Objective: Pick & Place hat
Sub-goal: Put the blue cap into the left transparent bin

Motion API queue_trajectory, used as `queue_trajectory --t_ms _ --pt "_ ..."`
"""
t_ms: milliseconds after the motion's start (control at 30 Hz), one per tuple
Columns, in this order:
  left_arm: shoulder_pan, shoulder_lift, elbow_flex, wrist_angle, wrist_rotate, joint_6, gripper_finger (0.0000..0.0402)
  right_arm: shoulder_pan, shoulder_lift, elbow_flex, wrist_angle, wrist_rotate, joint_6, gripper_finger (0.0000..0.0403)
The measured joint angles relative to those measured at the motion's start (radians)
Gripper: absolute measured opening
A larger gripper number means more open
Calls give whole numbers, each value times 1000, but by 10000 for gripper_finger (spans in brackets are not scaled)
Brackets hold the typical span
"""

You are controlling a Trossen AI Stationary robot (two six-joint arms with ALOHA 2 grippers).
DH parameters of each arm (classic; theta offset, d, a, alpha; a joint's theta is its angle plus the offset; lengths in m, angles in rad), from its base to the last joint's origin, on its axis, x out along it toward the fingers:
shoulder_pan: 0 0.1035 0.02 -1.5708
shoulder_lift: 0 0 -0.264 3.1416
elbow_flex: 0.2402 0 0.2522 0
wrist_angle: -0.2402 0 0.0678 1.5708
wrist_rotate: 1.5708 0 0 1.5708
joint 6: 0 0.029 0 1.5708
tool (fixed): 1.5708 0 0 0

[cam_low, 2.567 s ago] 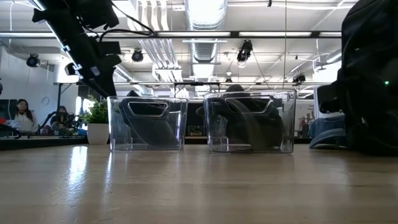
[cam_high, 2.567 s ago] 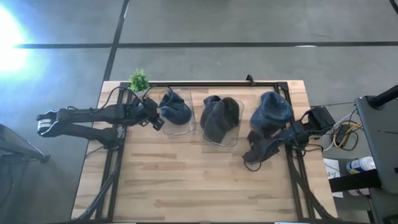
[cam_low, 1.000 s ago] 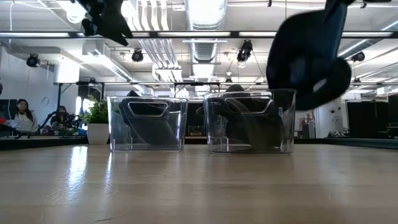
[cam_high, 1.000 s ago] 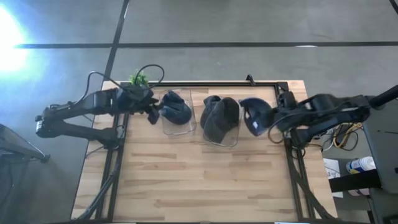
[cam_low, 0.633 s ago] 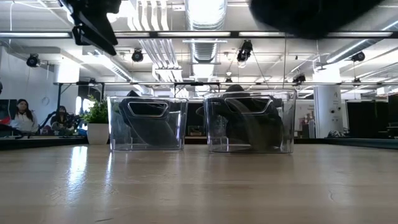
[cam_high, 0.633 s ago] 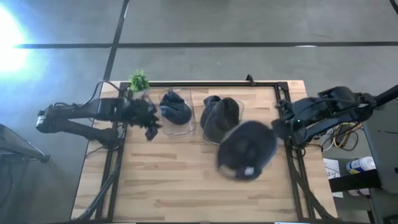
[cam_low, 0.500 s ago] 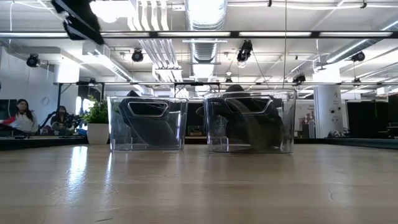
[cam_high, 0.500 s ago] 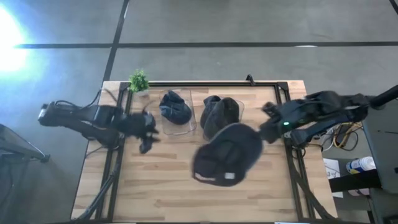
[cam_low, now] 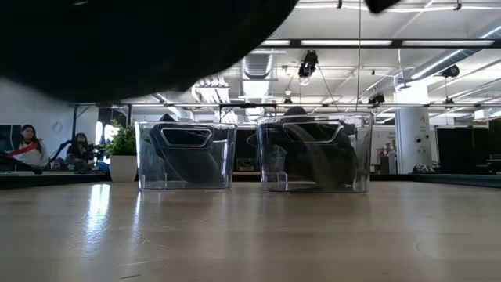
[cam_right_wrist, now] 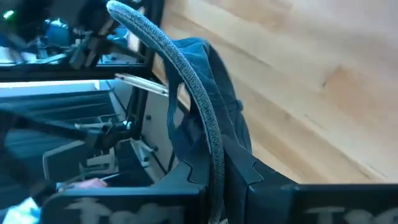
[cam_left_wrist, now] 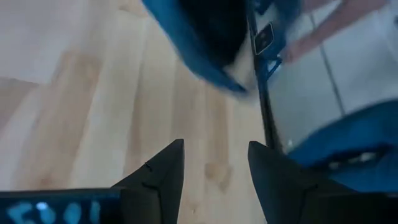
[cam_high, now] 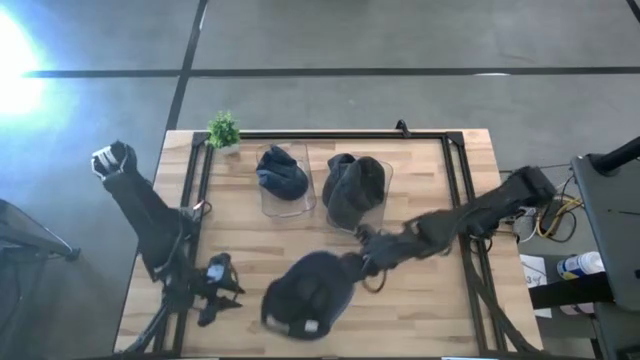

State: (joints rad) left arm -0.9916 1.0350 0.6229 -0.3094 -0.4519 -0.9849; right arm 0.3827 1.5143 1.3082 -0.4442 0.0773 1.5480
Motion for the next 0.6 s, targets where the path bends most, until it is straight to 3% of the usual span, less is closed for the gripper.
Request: queue_trajectory --t_ms 133,300,400,500,600 --pt "-75 111 -10 21 -102 -118 159 26 90 -108 206 70 88 12" --pt "-79 250 -1 23 -43 -177 139 27 124 -228 330 230 185 13" --pt "-80 336 3 21 -39 -189 131 32 122 -319 505 310 237 13" --pt "-70 406 3 21 -131 -274 128 51 130 -392 692 341 280 13" --pt "-60 454 3 21 -244 -360 128 79 160 -420 728 343 349 13"
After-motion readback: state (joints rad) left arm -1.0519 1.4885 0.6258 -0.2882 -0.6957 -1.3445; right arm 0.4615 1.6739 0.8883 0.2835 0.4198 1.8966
